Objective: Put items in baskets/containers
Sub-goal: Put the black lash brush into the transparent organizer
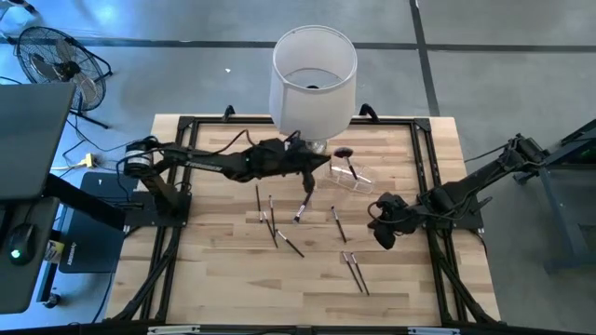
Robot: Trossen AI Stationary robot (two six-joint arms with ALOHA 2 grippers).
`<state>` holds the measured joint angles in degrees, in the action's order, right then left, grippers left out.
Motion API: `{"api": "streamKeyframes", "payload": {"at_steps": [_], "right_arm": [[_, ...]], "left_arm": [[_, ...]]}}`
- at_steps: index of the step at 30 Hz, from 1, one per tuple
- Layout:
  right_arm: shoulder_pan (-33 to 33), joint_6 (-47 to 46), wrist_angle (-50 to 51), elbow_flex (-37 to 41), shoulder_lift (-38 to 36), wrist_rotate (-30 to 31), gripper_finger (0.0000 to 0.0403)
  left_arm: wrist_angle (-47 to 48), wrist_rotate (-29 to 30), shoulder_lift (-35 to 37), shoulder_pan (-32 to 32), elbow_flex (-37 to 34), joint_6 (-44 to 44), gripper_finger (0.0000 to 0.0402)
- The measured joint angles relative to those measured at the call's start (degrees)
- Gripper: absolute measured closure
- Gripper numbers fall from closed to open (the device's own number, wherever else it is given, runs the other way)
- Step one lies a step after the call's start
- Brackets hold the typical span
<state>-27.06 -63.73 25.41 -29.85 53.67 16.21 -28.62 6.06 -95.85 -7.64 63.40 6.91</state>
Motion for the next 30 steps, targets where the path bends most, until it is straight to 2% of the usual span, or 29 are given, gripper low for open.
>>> {"api": "streamKeyframes", "payload": {"at_steps": [3, 6, 9, 13, 30], "right_arm": [[0.0, -0.6, 0.0, 0.0, 0.0, 0.2, 0.0402], [0.0, -0.8, 0.0, 0.0, 0.0, 0.7, 0.0402], [0.0, -0.8, 0.0, 0.0, 0.0, 1.2, 0.0402], [0.0, -0.8, 0.0, 0.0, 0.0, 2.0, 0.0402], [0.0, -0.4, 0.0, 0.0, 0.0, 2.1, 0.0402]], "left_arm": [[2.9, 1.8, -2.7, -0.3, 4.9, -6.6, 0.0401], [9.1, 0.7, -4.4, -1.0, 7.7, -7.2, 0.0401], [8.3, -1.9, -7.1, -1.4, 10.8, -6.5, 0.0401], [10.2, -3.8, -8.0, -0.8, 10.7, -4.3, 0.0401], [10.8, 3.3, -7.5, 4.4, 10.9, -5.2, 0.0401]]}}
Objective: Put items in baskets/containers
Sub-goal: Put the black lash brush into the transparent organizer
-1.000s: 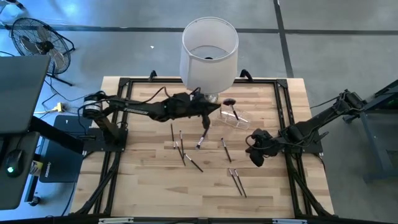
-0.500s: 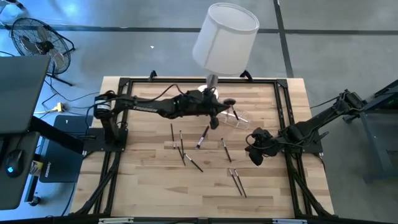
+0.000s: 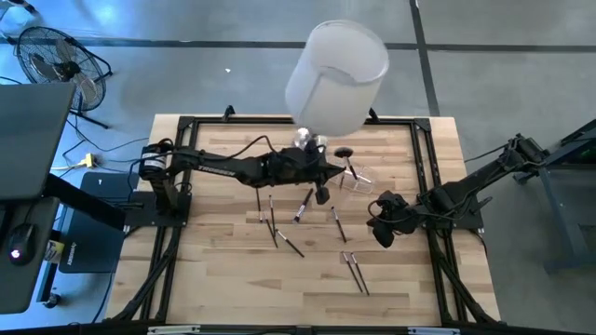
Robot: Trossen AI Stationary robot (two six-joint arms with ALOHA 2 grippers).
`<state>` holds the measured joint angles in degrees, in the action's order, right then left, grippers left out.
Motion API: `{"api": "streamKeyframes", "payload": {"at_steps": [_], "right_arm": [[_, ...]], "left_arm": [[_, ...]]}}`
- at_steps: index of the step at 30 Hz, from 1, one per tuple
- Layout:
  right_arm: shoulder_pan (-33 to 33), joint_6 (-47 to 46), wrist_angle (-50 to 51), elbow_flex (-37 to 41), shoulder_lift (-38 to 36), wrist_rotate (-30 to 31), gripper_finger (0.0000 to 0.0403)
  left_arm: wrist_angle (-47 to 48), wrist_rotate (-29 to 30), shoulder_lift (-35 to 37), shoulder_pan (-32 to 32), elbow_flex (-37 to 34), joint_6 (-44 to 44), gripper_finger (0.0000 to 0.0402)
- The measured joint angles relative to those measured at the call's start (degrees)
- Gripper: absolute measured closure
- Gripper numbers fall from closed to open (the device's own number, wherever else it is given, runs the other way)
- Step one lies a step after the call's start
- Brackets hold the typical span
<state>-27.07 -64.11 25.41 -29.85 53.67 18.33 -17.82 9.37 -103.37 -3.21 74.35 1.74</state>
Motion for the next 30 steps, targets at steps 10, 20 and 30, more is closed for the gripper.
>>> {"api": "streamKeyframes", "payload": {"at_steps": [10, 20, 30], "right_arm": [[0.0, 0.1, 0.0, 0.0, 0.0, -0.5, 0.0402], [0.0, 0.7, 0.0, 0.0, 0.0, -0.5, 0.0402], [0.0, 1.1, 0.0, 0.0, 0.0, -0.5, 0.0402]], "left_arm": [[0.4, 0.7, -0.1, 0.0, 0.0, 1.5, 0.0401], [0.7, 0.7, -0.1, 0.0, 0.0, 1.6, 0.0401], [0.9, 2.0, -0.1, 0.0, 0.0, 0.8, 0.0401]]}}
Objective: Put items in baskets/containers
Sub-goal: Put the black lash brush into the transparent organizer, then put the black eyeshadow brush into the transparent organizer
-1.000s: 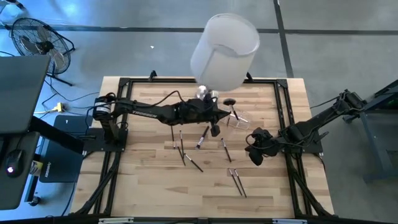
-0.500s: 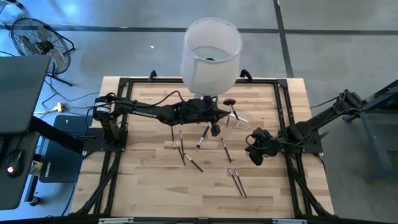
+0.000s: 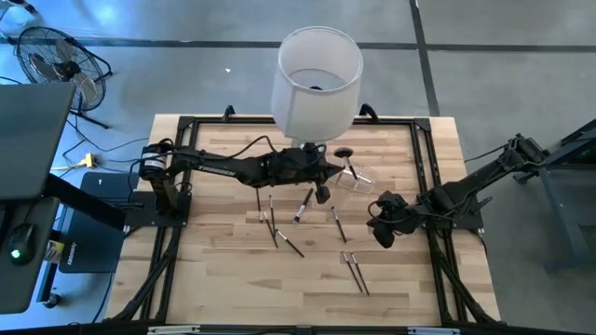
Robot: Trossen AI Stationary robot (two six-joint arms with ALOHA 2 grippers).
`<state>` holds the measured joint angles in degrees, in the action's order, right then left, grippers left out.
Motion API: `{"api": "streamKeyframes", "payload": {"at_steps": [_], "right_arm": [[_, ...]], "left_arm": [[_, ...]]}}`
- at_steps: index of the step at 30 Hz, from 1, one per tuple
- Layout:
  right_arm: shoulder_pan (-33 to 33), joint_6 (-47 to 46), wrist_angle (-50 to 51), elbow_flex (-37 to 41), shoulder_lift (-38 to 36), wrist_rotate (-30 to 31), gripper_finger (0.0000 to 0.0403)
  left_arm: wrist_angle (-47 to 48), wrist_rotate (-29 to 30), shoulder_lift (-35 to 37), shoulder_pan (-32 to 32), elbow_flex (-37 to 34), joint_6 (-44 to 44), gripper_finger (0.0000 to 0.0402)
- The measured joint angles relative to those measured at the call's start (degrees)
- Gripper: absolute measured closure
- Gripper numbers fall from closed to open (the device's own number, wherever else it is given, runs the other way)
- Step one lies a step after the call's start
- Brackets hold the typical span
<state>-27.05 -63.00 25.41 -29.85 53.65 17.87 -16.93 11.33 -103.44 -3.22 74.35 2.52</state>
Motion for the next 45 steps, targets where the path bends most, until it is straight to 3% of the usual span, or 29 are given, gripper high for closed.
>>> {"api": "streamKeyframes", "payload": {"at_steps": [8, 23, 33, 39, 45], "right_arm": [[0.0, -0.1, 0.0, 0.0, 0.0, 0.3, 0.0402], [0.0, -0.1, 0.0, 0.0, 0.0, 0.9, 0.0402], [0.0, 0.0, 0.0, 0.0, 0.0, -0.4, 0.0402], [0.0, 0.4, 0.0, 0.0, 0.0, -2.3, 0.0402], [0.0, 0.7, 0.0, 0.0, 0.0, -1.9, 0.0402]], "left_arm": [[-0.1, 1.6, 0.0, 0.0, -0.1, -5.3, 0.0401], [0.0, 0.4, 0.0, 1.8, -0.1, -5.1, 0.0401], [0.6, 4.9, 0.3, 6.3, 0.0, -6.0, 0.0401], [7.1, 5.4, 0.2, 6.7, 0.0, -5.6, 0.0401], [14.4, 2.1, 0.2, 6.7, 0.0, 3.1, 0.0401]]}}
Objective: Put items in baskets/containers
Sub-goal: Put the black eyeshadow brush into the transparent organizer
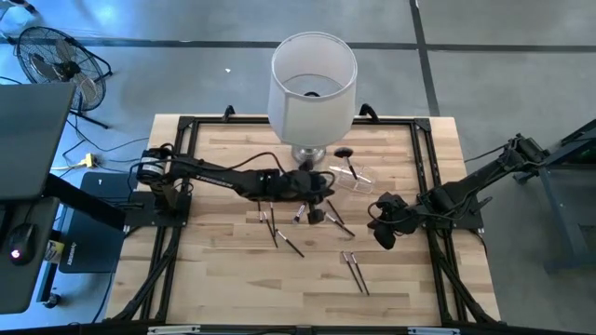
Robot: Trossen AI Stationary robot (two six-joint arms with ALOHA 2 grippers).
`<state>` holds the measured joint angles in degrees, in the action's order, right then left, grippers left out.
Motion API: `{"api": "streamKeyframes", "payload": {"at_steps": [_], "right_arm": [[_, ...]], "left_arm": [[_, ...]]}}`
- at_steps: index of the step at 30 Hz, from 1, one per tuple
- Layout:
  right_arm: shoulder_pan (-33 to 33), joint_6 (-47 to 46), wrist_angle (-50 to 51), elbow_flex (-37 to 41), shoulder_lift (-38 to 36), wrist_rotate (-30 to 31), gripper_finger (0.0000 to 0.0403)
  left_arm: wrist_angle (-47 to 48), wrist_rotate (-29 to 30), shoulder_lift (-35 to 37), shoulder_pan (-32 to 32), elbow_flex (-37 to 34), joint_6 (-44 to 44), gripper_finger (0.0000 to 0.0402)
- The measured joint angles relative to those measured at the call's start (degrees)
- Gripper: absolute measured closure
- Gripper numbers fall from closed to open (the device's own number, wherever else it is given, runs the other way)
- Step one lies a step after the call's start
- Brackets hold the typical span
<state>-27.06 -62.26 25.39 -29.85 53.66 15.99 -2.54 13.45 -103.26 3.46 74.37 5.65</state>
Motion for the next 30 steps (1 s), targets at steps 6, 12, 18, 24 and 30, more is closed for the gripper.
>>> {"api": "streamKeyframes", "payload": {"at_steps": [6, 12, 18, 24, 30], "right_arm": [[0.0, 1.2, 0.0, 0.0, 0.0, 0.1, 0.0402], [0.0, 1.2, 0.0, 0.0, 0.0, 0.1, 0.0402], [0.0, 1.2, 0.0, 0.0, 0.0, -0.1, 0.0402], [0.0, 1.2, 0.0, 0.0, 0.0, 0.3, 0.0402], [0.1, 0.9, -2.5, 0.0, 0.0, 4.6, 0.0402]], "left_arm": [[1.3, -3.7, -0.1, 1.0, 0.0, 3.9, 0.0401], [0.9, -0.2, 1.1, 5.1, 0.1, 5.2, 0.0402], [3.7, 3.0, 2.4, 9.5, 0.0, 10.8, 0.0401], [14.0, -1.1, 3.5, 13.0, 0.1, 19.9, 0.0401], [35.4, -4.3, 3.4, 14.9, -0.1, 30.0, 0.0401]]}}
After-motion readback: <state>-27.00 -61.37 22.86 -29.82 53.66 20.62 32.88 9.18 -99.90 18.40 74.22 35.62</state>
